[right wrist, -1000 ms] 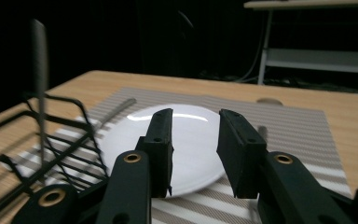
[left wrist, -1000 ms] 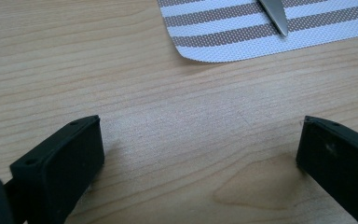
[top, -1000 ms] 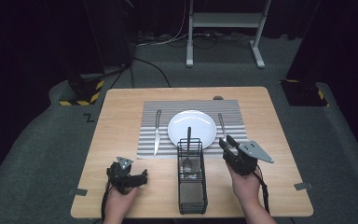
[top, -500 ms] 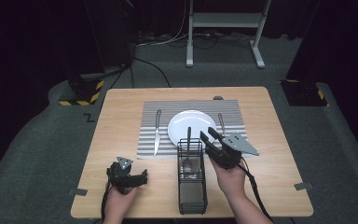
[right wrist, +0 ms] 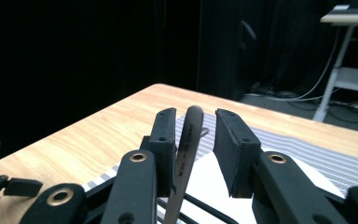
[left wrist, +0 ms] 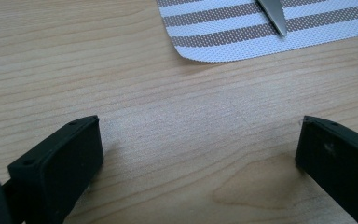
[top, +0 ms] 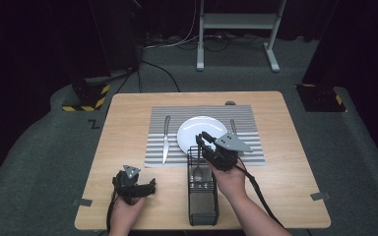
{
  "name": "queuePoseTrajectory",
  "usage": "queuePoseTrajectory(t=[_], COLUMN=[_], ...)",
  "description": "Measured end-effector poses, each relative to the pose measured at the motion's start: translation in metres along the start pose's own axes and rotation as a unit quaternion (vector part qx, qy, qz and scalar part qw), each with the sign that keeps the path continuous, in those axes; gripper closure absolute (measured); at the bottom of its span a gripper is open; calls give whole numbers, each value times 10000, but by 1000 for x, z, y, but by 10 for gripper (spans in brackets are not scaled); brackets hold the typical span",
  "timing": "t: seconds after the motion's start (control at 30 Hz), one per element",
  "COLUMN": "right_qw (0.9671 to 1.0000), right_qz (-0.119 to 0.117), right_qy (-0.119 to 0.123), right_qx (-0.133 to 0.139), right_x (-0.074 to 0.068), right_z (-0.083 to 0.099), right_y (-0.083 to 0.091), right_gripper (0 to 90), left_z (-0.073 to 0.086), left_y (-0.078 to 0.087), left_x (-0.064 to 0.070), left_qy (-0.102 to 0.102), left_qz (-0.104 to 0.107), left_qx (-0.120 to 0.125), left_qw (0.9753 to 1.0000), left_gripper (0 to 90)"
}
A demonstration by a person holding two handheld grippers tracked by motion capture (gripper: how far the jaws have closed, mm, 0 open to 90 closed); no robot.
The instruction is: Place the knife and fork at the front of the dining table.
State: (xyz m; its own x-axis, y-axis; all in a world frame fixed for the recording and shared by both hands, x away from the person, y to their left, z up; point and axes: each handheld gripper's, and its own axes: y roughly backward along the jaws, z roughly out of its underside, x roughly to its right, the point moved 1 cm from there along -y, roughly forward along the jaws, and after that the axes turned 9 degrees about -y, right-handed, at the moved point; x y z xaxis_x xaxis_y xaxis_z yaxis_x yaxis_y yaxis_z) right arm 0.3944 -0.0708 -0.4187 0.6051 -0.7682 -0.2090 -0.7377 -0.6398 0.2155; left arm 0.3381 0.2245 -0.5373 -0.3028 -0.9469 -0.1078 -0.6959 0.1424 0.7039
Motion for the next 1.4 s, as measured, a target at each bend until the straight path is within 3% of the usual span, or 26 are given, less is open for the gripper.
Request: queuePoseTrajectory(t=[0.13, 0.3, 0.63, 0.77, 1.0, 1.4], right_qw=[9999, 9998, 9991, 9984, 9969, 9922], right_qz=[-100, -154, -417, -497, -610, -639], right_qy=[-74, 20, 99, 246, 229, 223], right_qx=[-120, -131, -7, 115, 436, 1044], right_x=[2, 0, -6, -12, -19, -28], right_z=[2, 2, 2, 1, -8, -45], right_y=[-5, -4, 2, 9, 24, 53], right_gripper=[744, 805, 877, 882, 883, 884], left_z=[0, 0, 0, 0, 0, 0], left_y=[0, 0, 0, 0, 0, 0], left_x=[0, 0, 0, 0, 0, 0], left_qy=[0, -1, 1, 1, -2, -1], left_qz=[-1, 0, -1, 4, 2, 2], left_qx=[1, 0, 2, 3, 1, 2], left_qw=[10000, 10000, 10000, 10000, 10000, 10000], left_gripper=[9, 9, 10, 9, 9, 9])
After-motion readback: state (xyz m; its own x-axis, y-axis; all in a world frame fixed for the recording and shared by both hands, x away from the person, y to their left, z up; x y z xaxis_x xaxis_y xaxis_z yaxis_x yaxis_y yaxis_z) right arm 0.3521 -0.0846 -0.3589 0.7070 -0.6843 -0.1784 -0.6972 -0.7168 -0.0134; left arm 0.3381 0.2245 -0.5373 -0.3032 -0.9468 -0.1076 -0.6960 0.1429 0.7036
